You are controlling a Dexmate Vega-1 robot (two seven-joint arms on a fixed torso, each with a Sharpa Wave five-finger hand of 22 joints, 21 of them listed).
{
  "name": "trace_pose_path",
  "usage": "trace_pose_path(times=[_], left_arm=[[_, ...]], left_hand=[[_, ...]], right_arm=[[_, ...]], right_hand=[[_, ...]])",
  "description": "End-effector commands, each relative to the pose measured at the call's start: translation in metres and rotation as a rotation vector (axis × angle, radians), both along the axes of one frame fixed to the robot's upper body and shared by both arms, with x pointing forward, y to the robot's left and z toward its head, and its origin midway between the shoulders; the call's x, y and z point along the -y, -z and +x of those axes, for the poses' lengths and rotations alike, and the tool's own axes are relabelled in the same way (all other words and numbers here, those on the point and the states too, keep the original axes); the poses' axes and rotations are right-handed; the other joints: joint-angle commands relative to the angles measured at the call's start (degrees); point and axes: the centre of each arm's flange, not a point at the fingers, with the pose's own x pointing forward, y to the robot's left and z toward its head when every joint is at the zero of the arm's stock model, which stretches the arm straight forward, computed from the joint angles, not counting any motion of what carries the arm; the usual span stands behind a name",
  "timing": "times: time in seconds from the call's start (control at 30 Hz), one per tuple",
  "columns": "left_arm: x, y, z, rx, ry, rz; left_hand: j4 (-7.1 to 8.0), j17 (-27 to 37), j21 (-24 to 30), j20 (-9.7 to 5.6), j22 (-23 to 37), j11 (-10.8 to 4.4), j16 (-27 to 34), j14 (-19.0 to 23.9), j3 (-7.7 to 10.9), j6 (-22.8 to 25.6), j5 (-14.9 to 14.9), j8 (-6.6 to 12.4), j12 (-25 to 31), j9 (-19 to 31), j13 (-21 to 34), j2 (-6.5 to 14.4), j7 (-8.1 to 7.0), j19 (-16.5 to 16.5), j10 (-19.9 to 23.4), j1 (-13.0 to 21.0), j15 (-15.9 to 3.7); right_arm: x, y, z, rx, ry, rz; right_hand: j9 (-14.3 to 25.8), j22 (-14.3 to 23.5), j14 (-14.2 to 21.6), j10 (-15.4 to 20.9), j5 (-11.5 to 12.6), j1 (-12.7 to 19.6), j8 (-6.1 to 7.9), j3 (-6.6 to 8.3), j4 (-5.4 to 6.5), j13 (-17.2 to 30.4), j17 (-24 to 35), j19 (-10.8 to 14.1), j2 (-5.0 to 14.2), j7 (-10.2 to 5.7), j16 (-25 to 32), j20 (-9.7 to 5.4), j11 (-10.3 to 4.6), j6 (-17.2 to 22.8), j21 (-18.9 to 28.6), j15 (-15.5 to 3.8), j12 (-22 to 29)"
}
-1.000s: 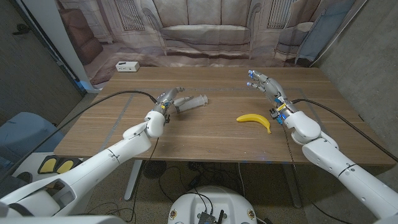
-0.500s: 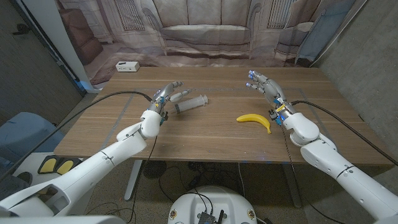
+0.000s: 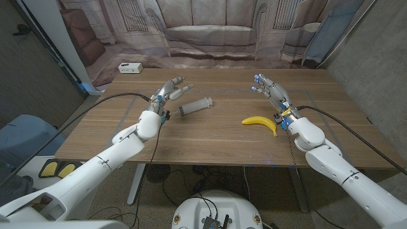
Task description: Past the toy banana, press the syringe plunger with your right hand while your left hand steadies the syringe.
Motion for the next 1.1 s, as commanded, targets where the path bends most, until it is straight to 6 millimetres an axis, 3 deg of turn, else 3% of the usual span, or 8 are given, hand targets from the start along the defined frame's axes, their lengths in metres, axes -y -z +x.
trace_pose_path(times=[0.03,0.4,0.7,1.1], left_arm=[[-0.010,-0.014,0.001,-0.073,0.198,-0.106],[-0.014,-0.008,0.009,-0.129,0.329,-0.213],[-0.016,0.002,0.019,-0.180,0.396,-0.273],[-0.015,0.010,0.025,-0.194,0.413,-0.324]], left_hand=[[0.53,0.07,-0.99,-0.35,0.07,0.51,-0.30,-1.16,-0.26,-1.69,-0.13,-0.29,-0.41,0.10,-0.42,-0.15,0.47,-0.92,-1.17,-1.34,0.45],[1.15,0.00,-2.57,-0.49,0.03,0.82,-0.67,-3.35,-1.00,-3.86,-0.07,-0.27,-0.80,-0.01,-1.24,-0.36,1.05,-2.32,-3.24,-3.19,0.79],[1.41,-0.16,-4.48,-2.55,-0.06,1.20,-0.85,-5.73,-1.71,-6.66,0.13,-0.27,-1.05,-0.15,-2.34,-0.73,3.14,-3.44,-5.86,-4.67,1.13],[1.28,-0.30,-6.48,-3.05,-0.10,0.95,-1.09,-8.41,-2.01,-8.57,0.29,-0.11,-1.34,-0.25,-3.28,-0.85,3.55,-5.24,-8.90,-5.25,1.49]], right_arm=[[0.002,0.005,0.011,-0.028,-0.004,0.045],[0.007,0.014,0.017,-0.056,-0.001,0.075],[0.008,0.018,0.018,-0.051,-0.002,0.103],[0.014,0.024,0.018,-0.067,0.009,0.113]], right_hand=[[0.15,0.06,-0.30,-0.43,-0.05,-0.36,-0.68,-0.25,0.22,0.17,0.18,-0.27,-0.44,-0.01,0.16,-0.33,0.02,-1.93,-0.13,-0.14,-0.17],[0.09,0.06,-1.21,-1.22,-0.06,-1.07,-0.42,-0.53,0.58,0.15,0.29,-1.50,-0.52,-0.14,-0.09,-0.37,0.23,-1.77,-0.54,-0.23,-0.39],[0.05,0.05,-1.89,-1.76,-0.05,-1.45,-0.50,-0.79,0.66,0.11,0.28,-2.04,-0.85,0.06,-0.31,-0.60,0.33,-2.21,-0.64,-0.17,-0.50],[0.01,0.05,-1.87,-1.37,-0.03,-1.75,-0.33,-1.01,0.72,0.07,0.24,-2.18,-1.15,0.28,-0.25,-0.57,0.49,-1.95,-0.58,-0.09,-0.27]])
